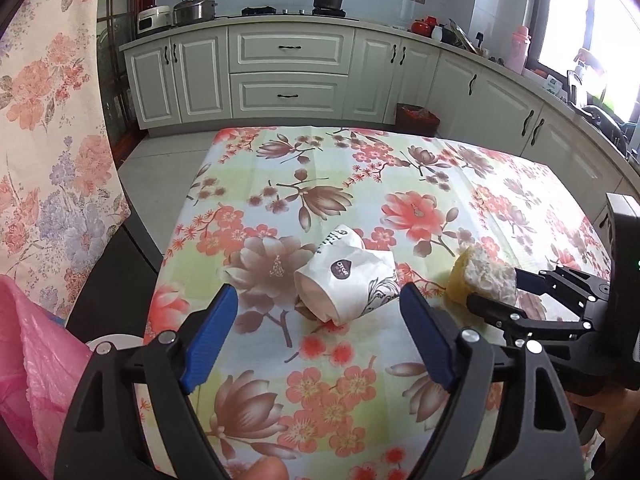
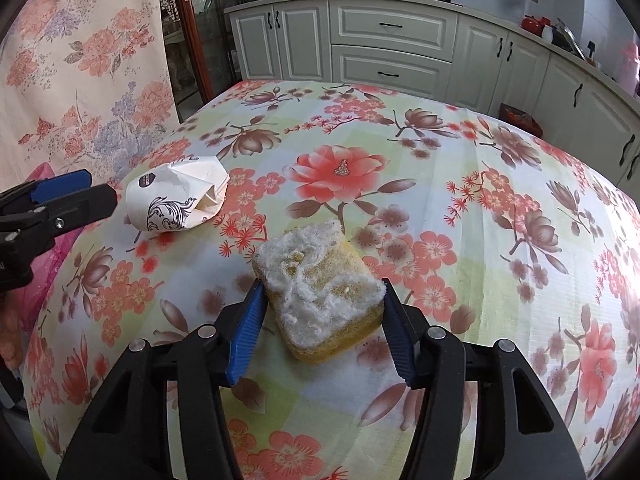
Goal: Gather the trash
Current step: 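Grasp the crumpled paper cup with the left tool while the right tool grasps the yellow sponge, then carry the paper cup with the left tool while the right tool carries the sponge to the bin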
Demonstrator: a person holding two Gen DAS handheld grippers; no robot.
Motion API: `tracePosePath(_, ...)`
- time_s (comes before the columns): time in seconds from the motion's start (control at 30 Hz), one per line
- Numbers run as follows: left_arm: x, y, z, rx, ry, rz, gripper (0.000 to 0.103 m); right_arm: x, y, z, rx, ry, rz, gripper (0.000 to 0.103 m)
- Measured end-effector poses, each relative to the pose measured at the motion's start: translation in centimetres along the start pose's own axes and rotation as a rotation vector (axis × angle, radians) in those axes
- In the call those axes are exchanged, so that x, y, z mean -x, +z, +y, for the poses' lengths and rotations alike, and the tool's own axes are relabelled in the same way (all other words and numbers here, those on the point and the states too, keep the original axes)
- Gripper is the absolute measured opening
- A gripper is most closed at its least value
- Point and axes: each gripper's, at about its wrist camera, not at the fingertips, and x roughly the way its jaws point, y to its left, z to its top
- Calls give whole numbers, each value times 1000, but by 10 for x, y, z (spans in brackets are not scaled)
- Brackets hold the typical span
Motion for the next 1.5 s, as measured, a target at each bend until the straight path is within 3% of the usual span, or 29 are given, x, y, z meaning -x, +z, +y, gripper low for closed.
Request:
tracePosePath(0.3,-29,8,-14,23,-16,43,95,18,5,-15,-41,-5,-55,53)
tracePosePath(0.57,-55,11,-22,26,22,100,95,29,7,-25,-64,-17,-87,53)
tracePosePath(0.67,-60,11,-22,24,41,118,92,32,7,-26,-73,-10,-94,53)
tracePosePath(0.8,-63,9,-22,23,51,133,69,33,7,-25,-76,-6,-94,53)
tracePosePath(1.0,-55,5,-21,18,49,128,69,36,5,-24,-82,-10,-101,53)
tracePosePath(1.5,4,-7,-16,36,14,44,69,56,1,-7,-85,-2,-134,53)
